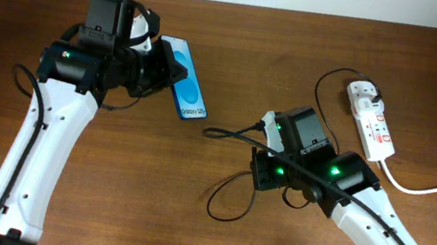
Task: Plug charger to phone and switch on socket
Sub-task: 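Carry the cable end with the right gripper toward the phone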
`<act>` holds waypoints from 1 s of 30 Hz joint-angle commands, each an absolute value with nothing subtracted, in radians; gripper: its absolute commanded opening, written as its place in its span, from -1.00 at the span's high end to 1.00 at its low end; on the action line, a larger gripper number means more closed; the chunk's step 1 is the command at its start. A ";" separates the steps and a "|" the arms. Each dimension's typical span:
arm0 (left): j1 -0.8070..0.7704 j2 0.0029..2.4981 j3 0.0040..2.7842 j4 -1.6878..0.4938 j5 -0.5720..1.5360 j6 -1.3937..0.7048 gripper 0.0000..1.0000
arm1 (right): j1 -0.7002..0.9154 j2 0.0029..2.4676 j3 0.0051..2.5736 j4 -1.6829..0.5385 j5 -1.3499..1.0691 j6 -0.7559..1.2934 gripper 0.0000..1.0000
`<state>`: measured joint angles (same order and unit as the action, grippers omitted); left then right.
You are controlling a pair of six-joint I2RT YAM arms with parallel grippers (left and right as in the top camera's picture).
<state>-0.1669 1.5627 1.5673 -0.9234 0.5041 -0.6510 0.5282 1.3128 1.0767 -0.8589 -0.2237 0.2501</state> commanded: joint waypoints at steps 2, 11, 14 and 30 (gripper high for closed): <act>-0.158 1.562 1.598 -0.936 0.508 -0.586 1.00 | 0.537 1.329 1.046 -0.835 -0.231 0.213 0.91; -0.009 1.562 1.598 -1.065 0.508 -0.521 1.00 | 0.538 1.608 1.019 -0.674 -0.271 0.248 0.85; -0.010 1.562 1.598 -1.065 0.508 -0.521 1.00 | 0.538 1.695 1.019 -0.608 -0.318 0.248 0.78; -0.010 1.562 1.598 -1.079 0.508 -0.521 1.00 | 0.514 1.712 1.139 -0.674 -0.323 0.252 -0.28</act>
<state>-0.0109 1.5631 1.5684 -1.0813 0.4931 -0.5385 0.5274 1.7123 1.0832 -0.6456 -0.3161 0.2550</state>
